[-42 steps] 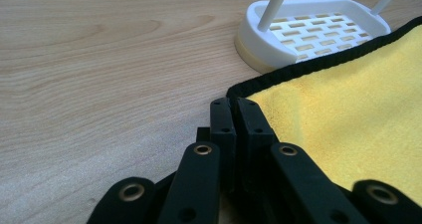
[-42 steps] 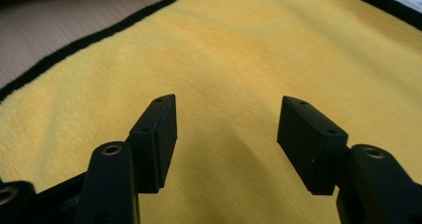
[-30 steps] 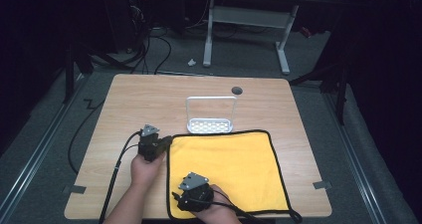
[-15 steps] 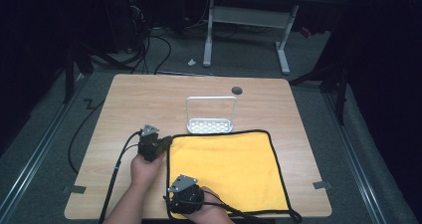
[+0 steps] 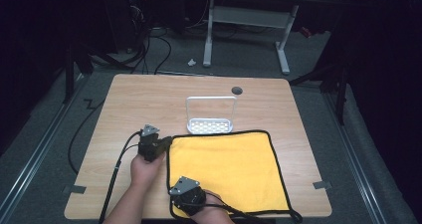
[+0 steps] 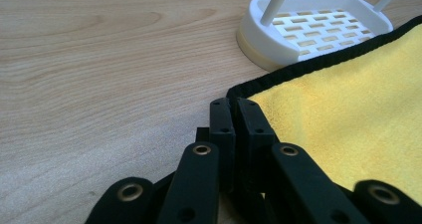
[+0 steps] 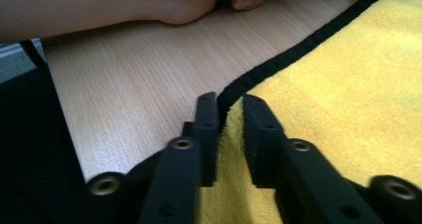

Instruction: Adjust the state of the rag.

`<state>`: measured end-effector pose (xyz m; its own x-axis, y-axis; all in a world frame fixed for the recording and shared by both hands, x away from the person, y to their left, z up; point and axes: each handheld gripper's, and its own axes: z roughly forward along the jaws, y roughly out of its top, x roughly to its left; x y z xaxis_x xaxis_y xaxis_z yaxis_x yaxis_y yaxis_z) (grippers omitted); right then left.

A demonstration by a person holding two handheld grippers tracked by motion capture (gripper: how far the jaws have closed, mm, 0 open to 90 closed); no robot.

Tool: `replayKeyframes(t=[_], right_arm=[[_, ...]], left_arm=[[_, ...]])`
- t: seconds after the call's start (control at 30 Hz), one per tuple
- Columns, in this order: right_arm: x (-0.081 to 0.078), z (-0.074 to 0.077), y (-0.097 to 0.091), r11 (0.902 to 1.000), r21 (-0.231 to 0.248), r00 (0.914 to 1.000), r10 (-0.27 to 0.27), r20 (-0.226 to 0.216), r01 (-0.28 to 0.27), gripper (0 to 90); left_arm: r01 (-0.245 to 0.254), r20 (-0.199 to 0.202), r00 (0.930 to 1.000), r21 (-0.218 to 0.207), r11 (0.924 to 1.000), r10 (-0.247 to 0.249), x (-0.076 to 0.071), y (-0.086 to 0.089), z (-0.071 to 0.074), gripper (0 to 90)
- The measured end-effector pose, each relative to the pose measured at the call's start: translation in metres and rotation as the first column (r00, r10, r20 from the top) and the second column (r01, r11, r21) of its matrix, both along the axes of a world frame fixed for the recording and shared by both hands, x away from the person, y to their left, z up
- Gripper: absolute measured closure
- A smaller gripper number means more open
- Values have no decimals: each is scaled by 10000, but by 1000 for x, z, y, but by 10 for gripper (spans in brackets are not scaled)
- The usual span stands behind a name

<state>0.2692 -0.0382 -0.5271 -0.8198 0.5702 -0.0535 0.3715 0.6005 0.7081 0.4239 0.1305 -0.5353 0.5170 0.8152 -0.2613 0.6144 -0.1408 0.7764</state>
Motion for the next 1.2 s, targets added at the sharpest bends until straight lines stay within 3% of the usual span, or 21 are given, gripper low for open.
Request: replayKeyframes(t=[0.27, 0.33, 0.37, 0.43, 0.63, 0.73, 0.83, 0.87, 0.9, 1.03, 1.13, 1.2], right_arm=[[-4, 10, -2, 9998, 190, 9988, 35, 494, -44, 845], [-5, 13, -2, 9996, 269, 9980, 88, 620, -105, 848], [-5, 13, -2, 9996, 269, 9980, 88, 620, -105, 848], [-8, 18, 0, 9993, 312, 9970, 159, 762, -183, 849], [-10, 31, 11, 9969, 707, 9929, 250, 1163, -334, 848], [-11, 36, 18, 9956, 809, 9915, 376, 1245, -479, 848], [-13, 42, 40, 9923, 898, 9872, 716, 1423, -849, 847], [-13, 44, 46, 9915, 940, 9870, 763, 1412, -901, 848], [-13, 45, 53, 9900, 994, 9862, 856, 1416, -1002, 848], [-14, 49, 79, 9830, 1219, 9819, 1189, 1475, -1374, 848], [-15, 51, 91, 9781, 1359, 9787, 1364, 1537, -1577, 848], [-18, 54, 100, 9747, 1433, 9756, 1477, 1626, -1715, 848]], left_arm=[[221, 26, 9998, -33, 9998, -220, -1, 0, 1, 857], [207, 13, 9998, -506, 9985, -207, -2, 3, 4, 862], [207, 13, 9998, -506, 9985, -207, -2, 3, 4, 864], [-99, -117, 9999, -1276, 9918, 85, -3, 10, 7, 866], [-670, -53, 9977, -1736, 9825, 671, -6, 32, 17, 867], [-819, 5, 9965, -1707, 9819, 832, -8, 43, 21, 867], [-1004, 70, 9948, -1128, 9885, 1018, -13, 64, 28, 868], [-1004, 70, 9948, -1128, 9885, 1018, -13, 64, 28, 868], [-1144, 96, 9932, -954, 9888, 1158, -16, 77, 33, 868], [-1462, 142, 9890, -551, 9877, 1472, -23, 101, 42, 868], [-1662, 158, 9858, -567, 9845, 1673, -26, 114, 46, 869], [-1872, 135, 9819, -816, 9789, 1889, -29, 122, 51, 869]])
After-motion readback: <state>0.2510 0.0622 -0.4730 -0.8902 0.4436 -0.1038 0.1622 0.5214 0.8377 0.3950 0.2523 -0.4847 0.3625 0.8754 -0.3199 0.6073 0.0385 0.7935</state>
